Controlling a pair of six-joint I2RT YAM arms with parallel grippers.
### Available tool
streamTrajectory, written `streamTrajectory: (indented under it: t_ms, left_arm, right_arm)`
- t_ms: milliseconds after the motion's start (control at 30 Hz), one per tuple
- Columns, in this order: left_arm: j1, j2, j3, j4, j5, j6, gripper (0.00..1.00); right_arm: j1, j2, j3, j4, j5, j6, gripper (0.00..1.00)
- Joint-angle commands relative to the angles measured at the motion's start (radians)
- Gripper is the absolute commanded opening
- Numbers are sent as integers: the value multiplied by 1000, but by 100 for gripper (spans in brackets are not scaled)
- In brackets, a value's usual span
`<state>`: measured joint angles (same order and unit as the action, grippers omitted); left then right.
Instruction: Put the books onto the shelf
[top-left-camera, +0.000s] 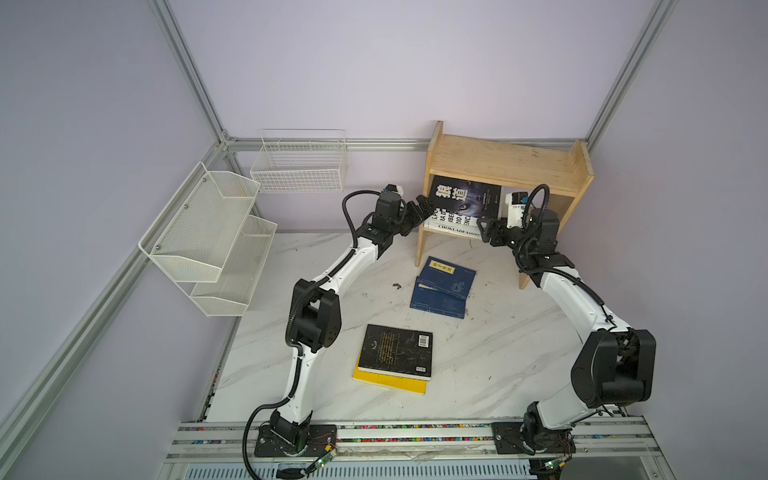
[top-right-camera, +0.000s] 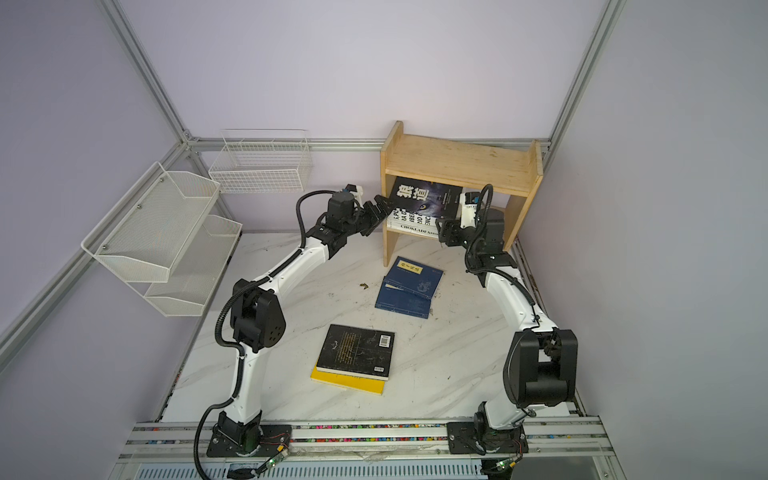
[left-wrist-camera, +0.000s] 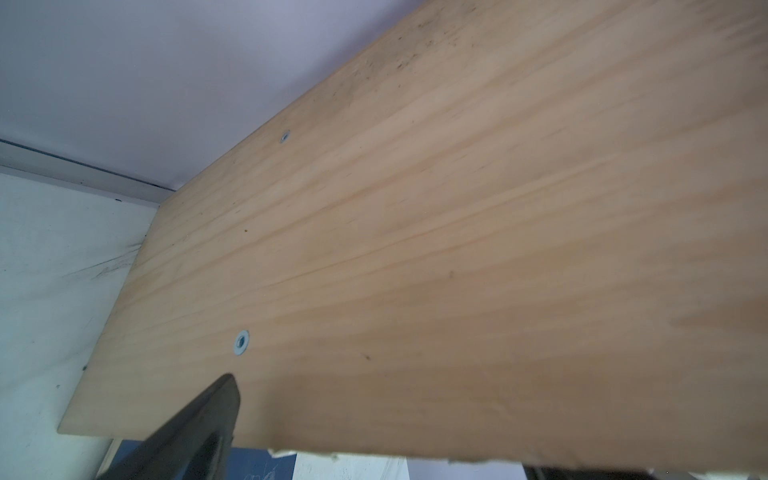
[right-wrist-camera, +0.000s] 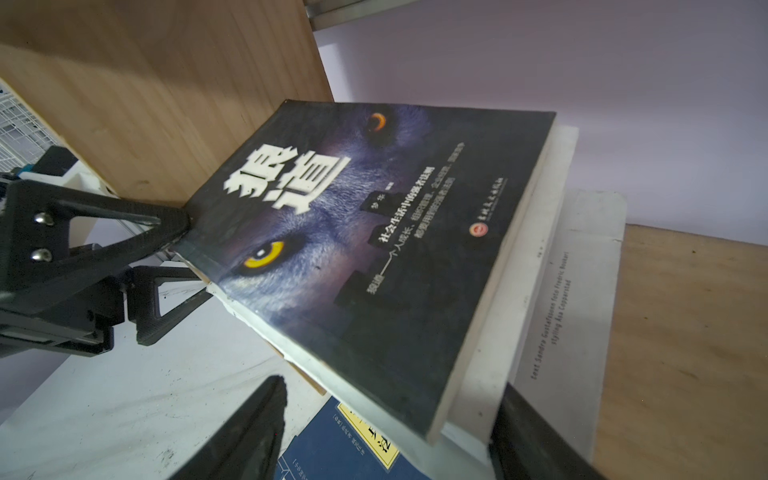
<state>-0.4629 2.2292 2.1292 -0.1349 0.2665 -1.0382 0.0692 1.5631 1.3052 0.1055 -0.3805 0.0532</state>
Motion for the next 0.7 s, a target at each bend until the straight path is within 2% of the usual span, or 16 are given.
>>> streamTrajectory:
  t_ms: [0,433,667]
  left_arm:
    - [50,-40,-27,65,-45,-33,100]
    - [52,-45,-38,61,-44,-31,100]
    - [51,-40,-37,67,-44,-36,100]
  right_arm:
    - [10,-39,24,17,14,-4,75]
    - [10,-46,6,19,-3,9,59]
    - [11,-43,-2,34,-9,19,55]
